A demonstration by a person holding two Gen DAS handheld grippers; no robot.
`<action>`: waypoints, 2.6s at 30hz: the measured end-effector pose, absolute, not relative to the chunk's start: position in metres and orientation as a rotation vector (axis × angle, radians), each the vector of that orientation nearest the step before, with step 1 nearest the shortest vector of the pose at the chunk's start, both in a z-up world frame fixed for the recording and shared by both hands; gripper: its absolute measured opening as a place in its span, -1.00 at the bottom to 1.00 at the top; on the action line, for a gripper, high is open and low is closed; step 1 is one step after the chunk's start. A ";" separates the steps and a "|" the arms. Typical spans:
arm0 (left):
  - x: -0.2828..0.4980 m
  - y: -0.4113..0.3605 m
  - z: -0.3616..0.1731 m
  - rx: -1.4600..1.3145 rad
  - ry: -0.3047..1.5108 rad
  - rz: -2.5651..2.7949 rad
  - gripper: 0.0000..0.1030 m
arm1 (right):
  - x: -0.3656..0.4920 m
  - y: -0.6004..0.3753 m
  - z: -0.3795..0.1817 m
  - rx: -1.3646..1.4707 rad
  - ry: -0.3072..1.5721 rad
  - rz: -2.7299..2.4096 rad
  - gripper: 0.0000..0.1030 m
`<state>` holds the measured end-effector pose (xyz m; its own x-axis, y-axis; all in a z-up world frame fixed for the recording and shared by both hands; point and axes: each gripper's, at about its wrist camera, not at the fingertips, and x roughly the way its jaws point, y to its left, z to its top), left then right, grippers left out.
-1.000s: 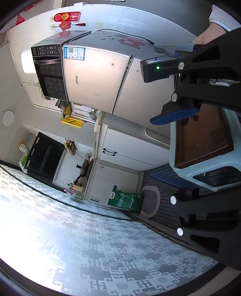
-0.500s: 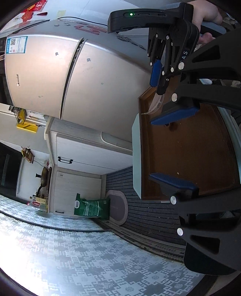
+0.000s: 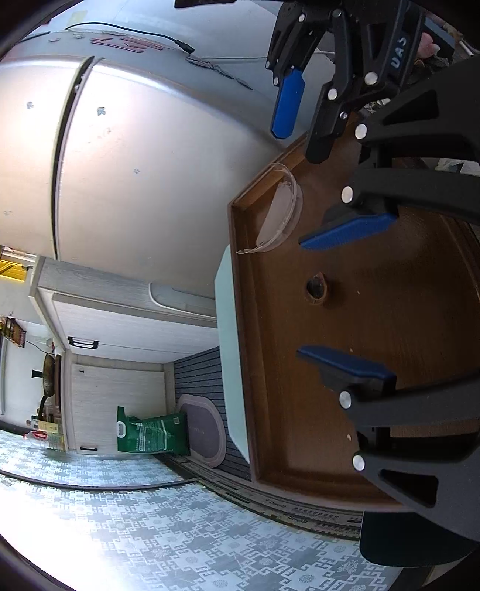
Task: Collect trash
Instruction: 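Move both tools back over the tray, then grasp the remaining brown nut shell with the left tool, then grasp the clear plastic shell piece with the right tool, then drop the nut shell into the bin with the left tool while the right tool carries the plastic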
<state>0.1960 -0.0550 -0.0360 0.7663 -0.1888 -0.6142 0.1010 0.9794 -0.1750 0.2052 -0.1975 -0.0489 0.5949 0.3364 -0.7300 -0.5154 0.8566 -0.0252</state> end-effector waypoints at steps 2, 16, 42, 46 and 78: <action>0.200 -0.057 -0.039 -0.130 0.692 -0.150 0.08 | 0.205 -0.200 -0.049 -0.245 0.791 0.501 -0.14; 0.204 -0.054 -0.042 -0.177 0.732 -0.176 -0.57 | 0.200 -0.190 -0.049 -0.292 0.820 0.538 -0.13; 0.157 0.037 -0.007 -0.379 0.588 -0.166 -0.57 | 0.256 -0.121 -0.071 -0.470 0.892 0.471 -0.53; 0.150 0.046 -0.004 -0.375 0.571 -0.158 -0.57 | 0.259 -0.119 -0.077 -0.480 0.914 0.441 -0.65; 0.076 0.170 0.002 -0.401 0.490 0.074 -0.57 | 0.192 -0.002 -0.005 -0.135 0.868 0.857 -0.95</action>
